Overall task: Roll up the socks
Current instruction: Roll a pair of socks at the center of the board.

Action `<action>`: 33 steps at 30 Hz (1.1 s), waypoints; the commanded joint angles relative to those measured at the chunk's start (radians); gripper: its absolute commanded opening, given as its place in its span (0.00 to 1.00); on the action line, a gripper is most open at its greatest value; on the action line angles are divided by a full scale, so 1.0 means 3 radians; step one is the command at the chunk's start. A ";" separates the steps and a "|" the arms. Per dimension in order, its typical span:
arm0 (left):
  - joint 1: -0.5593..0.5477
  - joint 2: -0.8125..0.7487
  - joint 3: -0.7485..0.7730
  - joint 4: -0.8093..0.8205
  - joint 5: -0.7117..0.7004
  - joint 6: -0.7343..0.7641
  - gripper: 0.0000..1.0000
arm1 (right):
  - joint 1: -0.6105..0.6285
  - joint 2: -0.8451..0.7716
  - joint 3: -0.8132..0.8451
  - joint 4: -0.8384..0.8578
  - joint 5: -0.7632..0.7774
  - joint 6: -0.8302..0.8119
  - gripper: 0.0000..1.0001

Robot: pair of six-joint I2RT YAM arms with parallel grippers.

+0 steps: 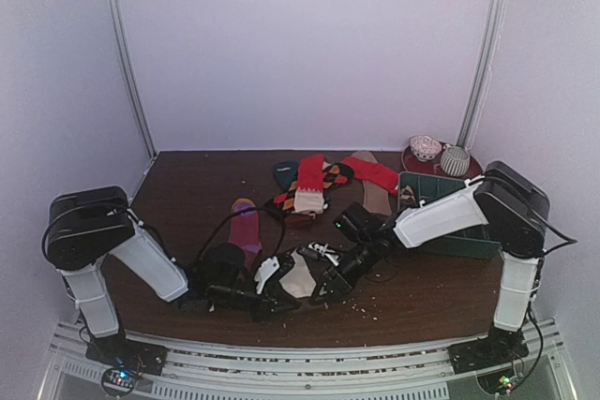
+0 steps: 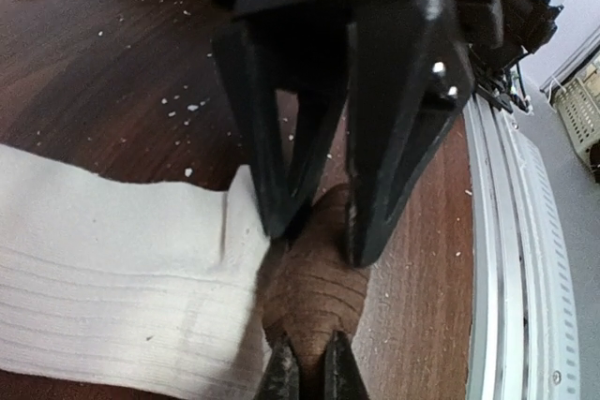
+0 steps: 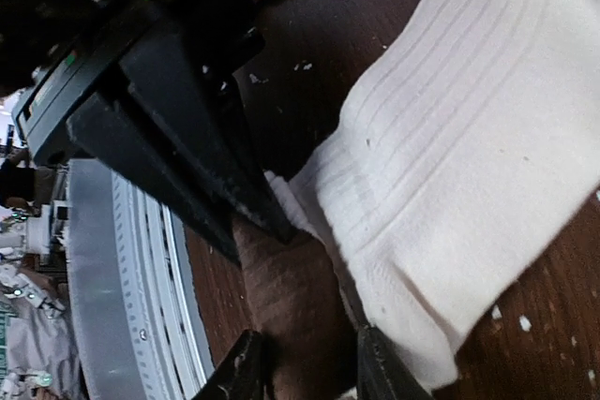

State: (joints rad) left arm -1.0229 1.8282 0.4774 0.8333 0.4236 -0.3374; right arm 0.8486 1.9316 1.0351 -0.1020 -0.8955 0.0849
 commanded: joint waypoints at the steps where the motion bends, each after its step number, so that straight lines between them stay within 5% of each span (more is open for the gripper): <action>1: 0.0000 0.0176 -0.0104 -0.0865 0.0015 -0.0654 0.00 | 0.0025 -0.0590 -0.0439 0.0785 0.0684 -0.0075 0.36; 10: 0.0117 0.0323 -0.0073 -0.1320 0.0311 -0.1007 0.00 | 0.0399 -0.1245 -0.1310 0.1959 0.1386 -0.1343 0.45; 18: 0.0273 0.0354 -0.0051 -0.1623 0.0457 -0.0880 0.00 | 0.0596 -0.0993 -0.1173 0.1604 0.1545 -0.1910 0.46; 33: 0.0301 0.0333 0.0008 -0.1796 0.0417 -0.0751 0.00 | 0.0661 -0.0597 -0.1025 0.1455 0.1581 -0.1935 0.44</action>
State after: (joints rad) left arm -0.9337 1.8561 0.5423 0.6781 0.6086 -0.5919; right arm 1.0363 1.7271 0.7086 0.3676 -0.4484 -0.4965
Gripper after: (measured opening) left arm 0.033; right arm 0.457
